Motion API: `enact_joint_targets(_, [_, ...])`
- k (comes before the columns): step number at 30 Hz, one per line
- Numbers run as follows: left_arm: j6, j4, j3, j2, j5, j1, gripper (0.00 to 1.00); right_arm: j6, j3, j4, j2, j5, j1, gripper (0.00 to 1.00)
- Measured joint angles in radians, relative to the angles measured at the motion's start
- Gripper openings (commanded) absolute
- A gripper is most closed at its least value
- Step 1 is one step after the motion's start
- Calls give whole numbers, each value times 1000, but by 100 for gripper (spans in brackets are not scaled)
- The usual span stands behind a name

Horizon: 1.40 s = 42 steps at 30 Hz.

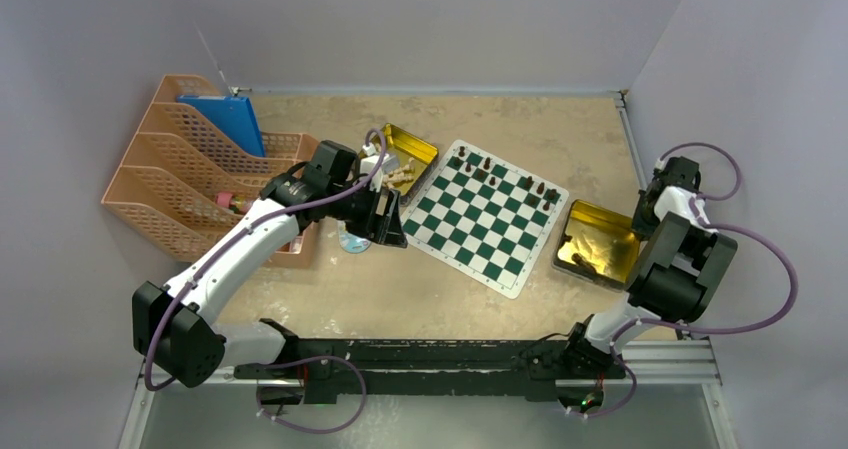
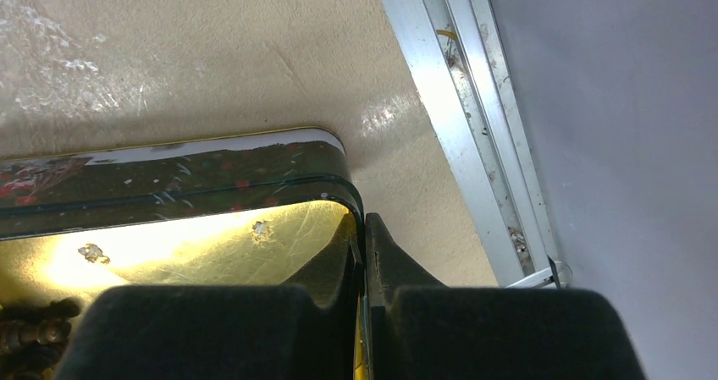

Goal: Set up the chess pieces on the board
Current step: Adjust the storage box at the center of the board.

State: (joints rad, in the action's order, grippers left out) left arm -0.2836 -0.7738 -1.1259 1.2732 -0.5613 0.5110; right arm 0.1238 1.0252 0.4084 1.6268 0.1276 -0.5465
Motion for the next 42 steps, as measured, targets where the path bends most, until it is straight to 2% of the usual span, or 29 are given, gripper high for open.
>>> enact_joint_targets(13, [6,0,-8,0,-15,0,70,-77,0,-1,-4,3,-31,0])
enact_joint_targets(42, [7,2,-27,24,-19,0,70,-116,0,-14,6,-57,-33,0])
